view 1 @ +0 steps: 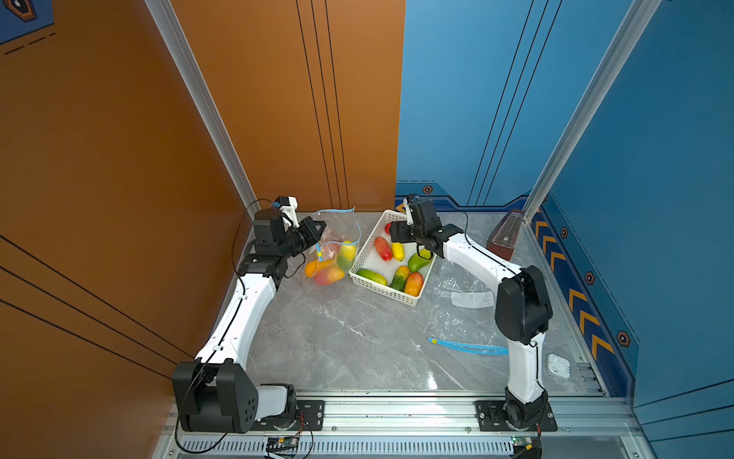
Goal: Place the mango in a zip-top bag and seal the zipper
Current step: Pick up the mango from the basket.
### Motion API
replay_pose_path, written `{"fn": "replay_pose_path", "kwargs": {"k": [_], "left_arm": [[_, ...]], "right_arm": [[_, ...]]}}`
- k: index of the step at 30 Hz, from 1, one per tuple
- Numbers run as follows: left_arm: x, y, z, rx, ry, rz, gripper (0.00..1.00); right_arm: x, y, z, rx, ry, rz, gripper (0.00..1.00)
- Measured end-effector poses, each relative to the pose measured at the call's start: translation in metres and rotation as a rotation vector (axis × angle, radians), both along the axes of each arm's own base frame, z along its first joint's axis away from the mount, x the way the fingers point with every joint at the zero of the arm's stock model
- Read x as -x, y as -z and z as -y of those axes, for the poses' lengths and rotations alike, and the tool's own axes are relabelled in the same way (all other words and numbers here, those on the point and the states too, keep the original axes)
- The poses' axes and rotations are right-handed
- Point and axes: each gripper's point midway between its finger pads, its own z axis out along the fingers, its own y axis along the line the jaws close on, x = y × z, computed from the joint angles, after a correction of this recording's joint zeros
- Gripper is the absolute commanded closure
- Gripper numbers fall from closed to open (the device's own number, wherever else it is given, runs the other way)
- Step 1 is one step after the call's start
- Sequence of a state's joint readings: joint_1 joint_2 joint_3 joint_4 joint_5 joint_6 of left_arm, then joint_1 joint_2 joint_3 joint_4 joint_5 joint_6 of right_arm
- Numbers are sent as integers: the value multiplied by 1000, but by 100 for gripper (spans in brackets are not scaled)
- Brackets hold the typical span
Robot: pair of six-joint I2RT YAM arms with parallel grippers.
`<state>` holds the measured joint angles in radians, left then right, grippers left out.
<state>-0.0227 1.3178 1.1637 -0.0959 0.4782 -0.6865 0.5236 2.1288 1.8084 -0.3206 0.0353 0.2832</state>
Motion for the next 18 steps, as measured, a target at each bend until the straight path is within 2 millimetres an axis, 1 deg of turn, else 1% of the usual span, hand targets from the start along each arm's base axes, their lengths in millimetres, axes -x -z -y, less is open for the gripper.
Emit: {"fn": "replay_pose_path", "kwargs": {"k": [2,4,5,8,12,14,18], "left_arm": [[-1,1,3,-2,5,-6,100],[-1,4,5,-7,10,-12,100],[-1,5,5,-12,7,-15,100],[-1,8,1,-19,-8,-24,100],[-1,12,-1,-26,-17,-34,100],[-1,13,-1,-30,-16,-32,100],[-2,13,-1,-43,-13,-25,100]], "right_arm": [[-4,45,-1,78,1,-76,18],[-6,75,3,136,13,-132,18],[-8,84,5,158,24,-147,18],[-18,89,10,193,48,-157,19],[-34,80,7,188,62,-135,22],[-40,79,3,180,62,-124,26],[-45,89,-2,175,52,-139,30]]}}
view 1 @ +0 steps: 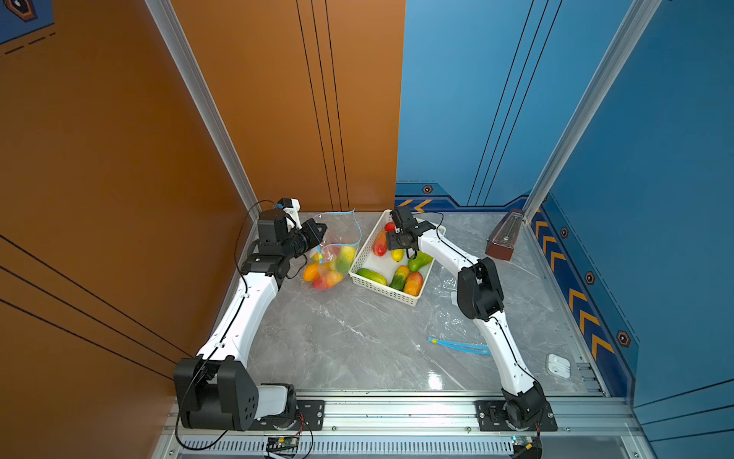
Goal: Place the mango in a zip-top bag and seal the zipper
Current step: Pick up the mango from the basket, then place the mango in the zipper food storage bag.
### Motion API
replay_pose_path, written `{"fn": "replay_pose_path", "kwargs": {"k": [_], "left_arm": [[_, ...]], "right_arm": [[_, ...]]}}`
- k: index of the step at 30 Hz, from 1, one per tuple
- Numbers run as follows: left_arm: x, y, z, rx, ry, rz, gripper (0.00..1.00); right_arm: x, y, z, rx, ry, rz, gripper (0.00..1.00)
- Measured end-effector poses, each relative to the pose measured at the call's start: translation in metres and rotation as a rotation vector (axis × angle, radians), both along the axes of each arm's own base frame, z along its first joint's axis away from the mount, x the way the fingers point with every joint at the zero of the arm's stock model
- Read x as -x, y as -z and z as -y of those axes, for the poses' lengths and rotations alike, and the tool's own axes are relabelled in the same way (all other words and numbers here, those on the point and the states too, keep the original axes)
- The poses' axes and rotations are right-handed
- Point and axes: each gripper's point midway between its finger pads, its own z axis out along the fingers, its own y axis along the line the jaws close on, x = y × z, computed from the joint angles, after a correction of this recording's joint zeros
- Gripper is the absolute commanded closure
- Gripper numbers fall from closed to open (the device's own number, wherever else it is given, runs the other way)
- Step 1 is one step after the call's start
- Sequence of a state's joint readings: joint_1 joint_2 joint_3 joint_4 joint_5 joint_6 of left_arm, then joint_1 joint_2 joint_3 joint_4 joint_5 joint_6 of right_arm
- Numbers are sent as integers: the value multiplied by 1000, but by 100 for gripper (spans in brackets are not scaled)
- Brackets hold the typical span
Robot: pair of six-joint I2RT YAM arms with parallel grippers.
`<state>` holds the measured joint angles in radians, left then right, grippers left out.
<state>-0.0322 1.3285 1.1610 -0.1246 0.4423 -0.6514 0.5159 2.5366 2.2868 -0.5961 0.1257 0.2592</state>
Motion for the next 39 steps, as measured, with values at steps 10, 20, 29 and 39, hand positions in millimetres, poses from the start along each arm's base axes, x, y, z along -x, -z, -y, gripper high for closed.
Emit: {"fn": "replay_pose_path", "kwargs": {"k": [10,20,29,39], "left_arm": [[0,0,0,-6,3,3,100],[1,8,2,-7,15,-13,100],[-1,16,5,-1,37,-31,100],[-1,15,6,2,43,-30,100]], "right_arm": [[11,20,4,25,14,-88,62],[32,-76,-10,-144,-3,37,72],[124,-353,-70,-804,-242,626,72],[143,-269,-178,-857,-428,486,67]]}}
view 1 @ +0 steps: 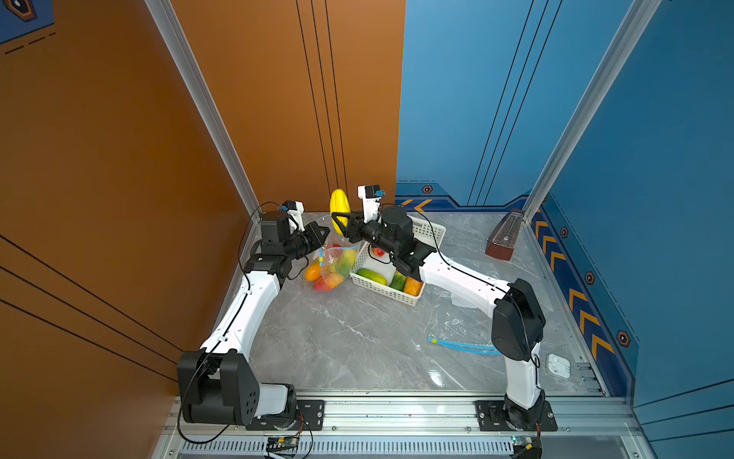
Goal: Place the mango in a zip-top bag and seal the zipper
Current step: Place the mango in the zipper food storage bag, then adjust the zipper food storage bag at the center of the board.
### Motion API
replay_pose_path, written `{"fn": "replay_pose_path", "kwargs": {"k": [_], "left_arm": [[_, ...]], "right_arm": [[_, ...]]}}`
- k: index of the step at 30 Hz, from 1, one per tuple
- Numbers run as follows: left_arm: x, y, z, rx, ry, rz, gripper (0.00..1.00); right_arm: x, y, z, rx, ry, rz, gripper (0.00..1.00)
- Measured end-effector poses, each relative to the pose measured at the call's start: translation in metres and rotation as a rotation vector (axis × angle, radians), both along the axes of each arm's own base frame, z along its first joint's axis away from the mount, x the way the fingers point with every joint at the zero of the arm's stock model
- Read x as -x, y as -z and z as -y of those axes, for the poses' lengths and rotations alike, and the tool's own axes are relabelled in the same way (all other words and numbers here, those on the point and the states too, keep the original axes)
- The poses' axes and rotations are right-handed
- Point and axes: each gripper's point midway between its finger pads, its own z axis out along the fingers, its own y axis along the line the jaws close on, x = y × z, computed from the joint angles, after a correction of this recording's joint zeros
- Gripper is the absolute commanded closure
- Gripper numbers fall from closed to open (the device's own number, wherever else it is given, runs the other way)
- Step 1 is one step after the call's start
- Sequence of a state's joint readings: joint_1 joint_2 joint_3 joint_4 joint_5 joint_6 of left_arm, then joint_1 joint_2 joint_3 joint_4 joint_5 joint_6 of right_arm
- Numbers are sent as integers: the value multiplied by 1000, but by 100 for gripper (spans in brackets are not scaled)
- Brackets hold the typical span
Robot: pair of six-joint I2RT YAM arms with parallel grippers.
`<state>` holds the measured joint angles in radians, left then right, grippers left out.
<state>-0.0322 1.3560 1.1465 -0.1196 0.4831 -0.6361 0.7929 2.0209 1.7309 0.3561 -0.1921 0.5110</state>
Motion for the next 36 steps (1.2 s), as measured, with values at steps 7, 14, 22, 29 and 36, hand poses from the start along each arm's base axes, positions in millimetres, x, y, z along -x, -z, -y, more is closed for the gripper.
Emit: {"fn": "replay_pose_path", "kwargs": {"k": [7,14,22,29,36], "left_arm": [[0,0,0,1,1,0,100],[1,0,0,6,8,0,100],[9,0,25,-45,131,40,100],[18,5,53,-117,266,94,100],[21,13,67,-158,363,123,100]], "right_arm": [[-5,18,-5,43,0,-12,17],[-2,-1,12,75,17,28,9],[-39,-42,121,373,30,238,4],[-60,16,137,597,-115,197,3],[-15,100,81,763,-364,154,14]]}}
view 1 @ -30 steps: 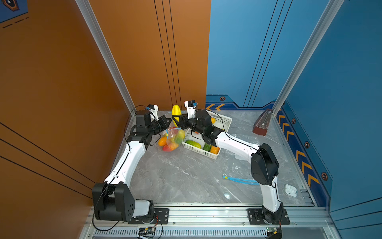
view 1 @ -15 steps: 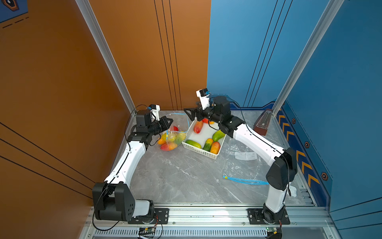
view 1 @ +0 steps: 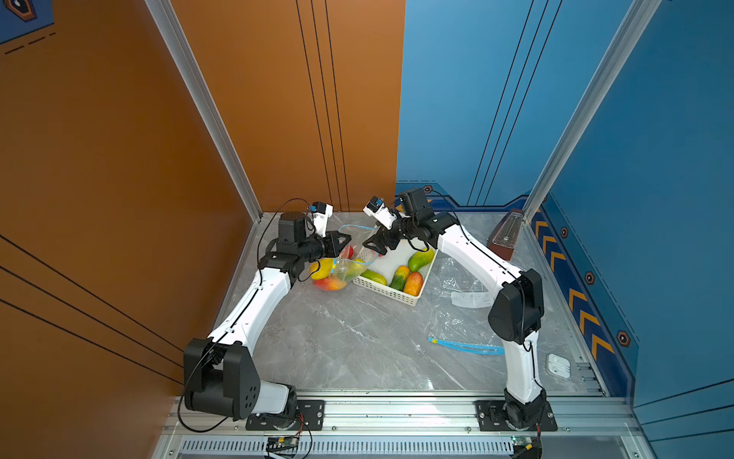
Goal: Place the mango in a zip-top bag and seal the zipper
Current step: Adjust the zipper food storage bag at the center of the board.
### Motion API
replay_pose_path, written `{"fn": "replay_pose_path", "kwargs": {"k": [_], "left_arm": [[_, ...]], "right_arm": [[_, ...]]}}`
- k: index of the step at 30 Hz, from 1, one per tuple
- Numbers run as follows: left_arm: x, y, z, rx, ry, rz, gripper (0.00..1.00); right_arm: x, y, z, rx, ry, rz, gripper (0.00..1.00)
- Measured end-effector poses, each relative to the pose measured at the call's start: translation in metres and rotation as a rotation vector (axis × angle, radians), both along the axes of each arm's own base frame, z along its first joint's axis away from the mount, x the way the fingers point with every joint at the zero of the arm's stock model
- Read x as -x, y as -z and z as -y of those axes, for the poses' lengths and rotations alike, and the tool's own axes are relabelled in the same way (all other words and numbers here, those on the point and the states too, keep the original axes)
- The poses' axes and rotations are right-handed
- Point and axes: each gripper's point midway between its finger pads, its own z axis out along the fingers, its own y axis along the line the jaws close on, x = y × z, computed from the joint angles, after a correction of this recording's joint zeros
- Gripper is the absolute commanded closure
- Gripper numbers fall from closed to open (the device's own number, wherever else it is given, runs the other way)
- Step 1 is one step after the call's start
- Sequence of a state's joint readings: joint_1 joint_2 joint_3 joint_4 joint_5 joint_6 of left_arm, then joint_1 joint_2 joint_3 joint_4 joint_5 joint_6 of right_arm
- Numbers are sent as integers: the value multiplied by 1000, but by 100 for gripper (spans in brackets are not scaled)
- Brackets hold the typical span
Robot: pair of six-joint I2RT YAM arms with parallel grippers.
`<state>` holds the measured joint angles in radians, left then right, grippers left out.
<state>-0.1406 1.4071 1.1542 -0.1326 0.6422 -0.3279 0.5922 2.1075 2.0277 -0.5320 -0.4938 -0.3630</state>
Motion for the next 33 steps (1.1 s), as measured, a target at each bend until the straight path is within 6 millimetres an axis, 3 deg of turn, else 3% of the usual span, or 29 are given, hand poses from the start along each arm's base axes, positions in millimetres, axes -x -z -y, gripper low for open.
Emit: {"fn": "replay_pose_path", "kwargs": {"k": [3,5,7,8,11,14,17,20,22,24,28,33], "left_arm": [[3,3,4,-12,40,7,94],[5,5,6,-18,61,11,88],[5,6,6,-27,76,23,65],[6,5,6,-26,84,27,58],[4,0,2,-30,84,49,29],[2,-7,-10,-57,52,90,21],[17,-23,-26,-107,7,249,4],[65,-27,-32,-190,7,506,1],[95,-17,-27,-256,44,661,1],[112,-3,-20,-303,86,741,0],[105,18,-14,-356,143,776,8],[89,44,-4,-399,207,744,34]], "right_arm": [[-2,13,-4,24,-14,-15,33],[-5,14,-4,26,-8,-16,56],[-10,9,-2,19,19,-17,68],[-13,6,-1,12,40,-21,73],[-23,-6,3,-24,121,-44,79],[-33,-12,8,-69,210,-91,87],[-43,-13,16,-107,304,-153,87],[-56,-12,25,-148,391,-208,87],[-62,-10,31,-168,435,-239,87],[-67,-7,35,-180,466,-264,86],[-72,-4,41,-196,511,-294,86],[-74,-10,40,-218,526,-302,86]]}}
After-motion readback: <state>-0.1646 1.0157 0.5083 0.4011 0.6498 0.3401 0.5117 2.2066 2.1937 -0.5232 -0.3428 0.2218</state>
